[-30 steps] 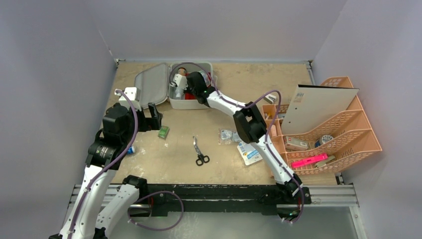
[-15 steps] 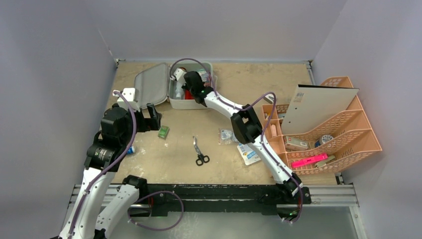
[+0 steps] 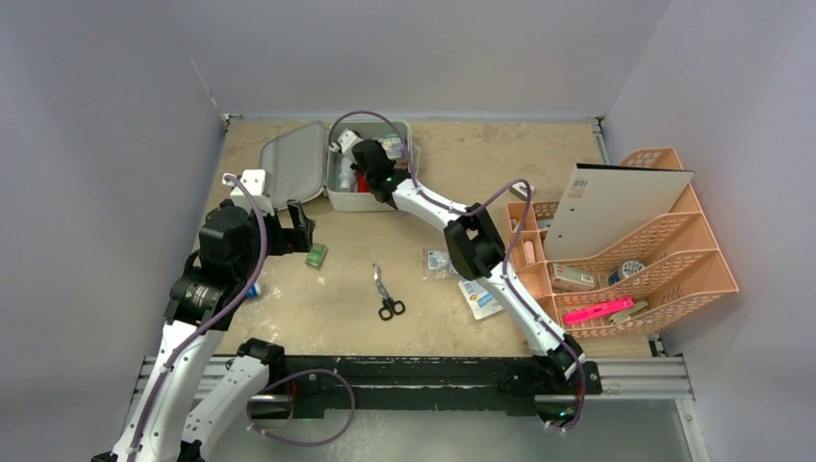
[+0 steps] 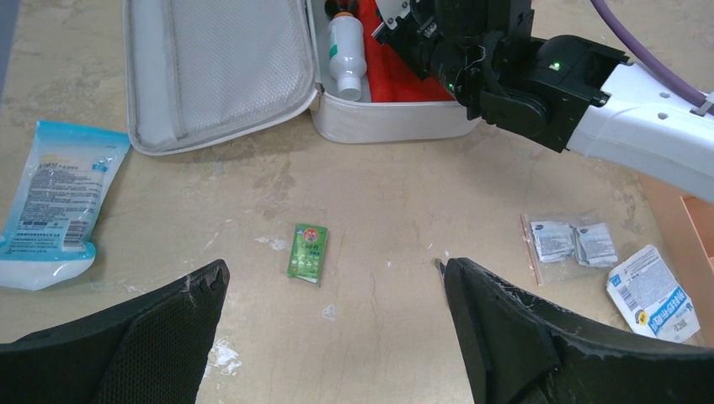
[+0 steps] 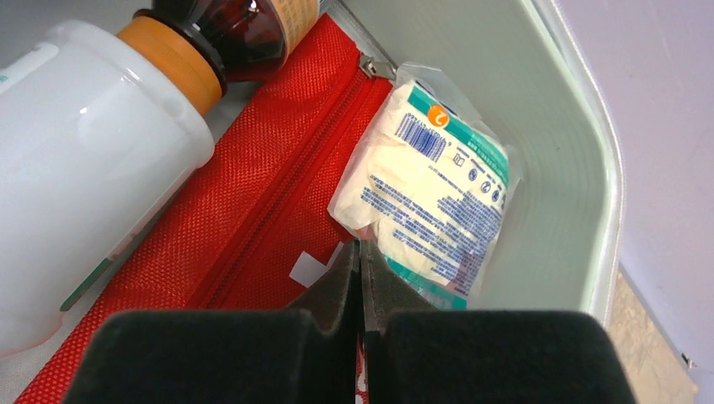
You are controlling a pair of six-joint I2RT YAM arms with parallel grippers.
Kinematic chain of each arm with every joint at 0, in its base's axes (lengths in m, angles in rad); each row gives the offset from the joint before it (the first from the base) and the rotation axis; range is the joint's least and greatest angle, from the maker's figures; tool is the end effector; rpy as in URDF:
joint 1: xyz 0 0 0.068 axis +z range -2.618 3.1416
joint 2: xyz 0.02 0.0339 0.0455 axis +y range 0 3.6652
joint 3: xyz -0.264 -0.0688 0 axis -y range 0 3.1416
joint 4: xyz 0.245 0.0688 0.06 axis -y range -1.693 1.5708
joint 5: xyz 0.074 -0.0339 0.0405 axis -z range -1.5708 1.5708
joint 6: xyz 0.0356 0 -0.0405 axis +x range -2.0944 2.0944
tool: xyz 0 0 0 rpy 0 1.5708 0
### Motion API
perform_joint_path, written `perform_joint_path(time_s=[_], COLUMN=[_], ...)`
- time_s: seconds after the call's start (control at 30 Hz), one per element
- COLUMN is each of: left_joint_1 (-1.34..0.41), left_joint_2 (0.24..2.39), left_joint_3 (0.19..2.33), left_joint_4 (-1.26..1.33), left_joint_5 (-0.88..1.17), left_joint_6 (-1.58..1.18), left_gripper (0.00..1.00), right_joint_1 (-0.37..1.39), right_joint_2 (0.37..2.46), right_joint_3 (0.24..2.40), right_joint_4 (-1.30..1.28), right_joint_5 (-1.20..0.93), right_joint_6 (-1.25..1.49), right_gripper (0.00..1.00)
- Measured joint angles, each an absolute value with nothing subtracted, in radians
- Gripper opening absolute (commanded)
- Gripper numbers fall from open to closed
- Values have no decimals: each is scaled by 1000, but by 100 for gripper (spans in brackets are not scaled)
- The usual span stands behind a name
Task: Organize the medicine kit
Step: Place the medical item at the medicine box.
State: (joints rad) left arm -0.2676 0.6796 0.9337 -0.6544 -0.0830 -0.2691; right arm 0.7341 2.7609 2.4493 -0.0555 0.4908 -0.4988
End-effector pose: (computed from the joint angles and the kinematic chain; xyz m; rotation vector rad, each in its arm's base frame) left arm 0.1334 -0.0335 0.3564 -0.0559 1.9786 -0.2684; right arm 0.4679 0.3996 0.1558 -0.8220 1.7188 -0.3156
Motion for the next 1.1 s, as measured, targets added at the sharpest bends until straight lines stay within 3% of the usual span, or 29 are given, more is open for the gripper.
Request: perform_joint_path(time_s=[0.57,0.77,0.93,1.1], left_joint_1=[-271,-271,-271,-271], left_joint_2=[682,688,709,718], left_joint_3=[934,934,928,881], left_joint_4=[-654,-654,-653,-631], left_joint_5=[-84,-86,-84,-5], left_joint_6=[-269,-270,-271,-282], left_gripper=[98,99,100,100], right_joint_1=[746,746,746,746], right_joint_2=[2761,2761,2740,2560], right_joint_3=[2434,2437,2436,2289], right_joint_4=[-50,-49,-88,-142], right_joint_5=[545,559,521,414], right_joint_6=[-412,-396,-360,-269], right_gripper=[1,25,52,68])
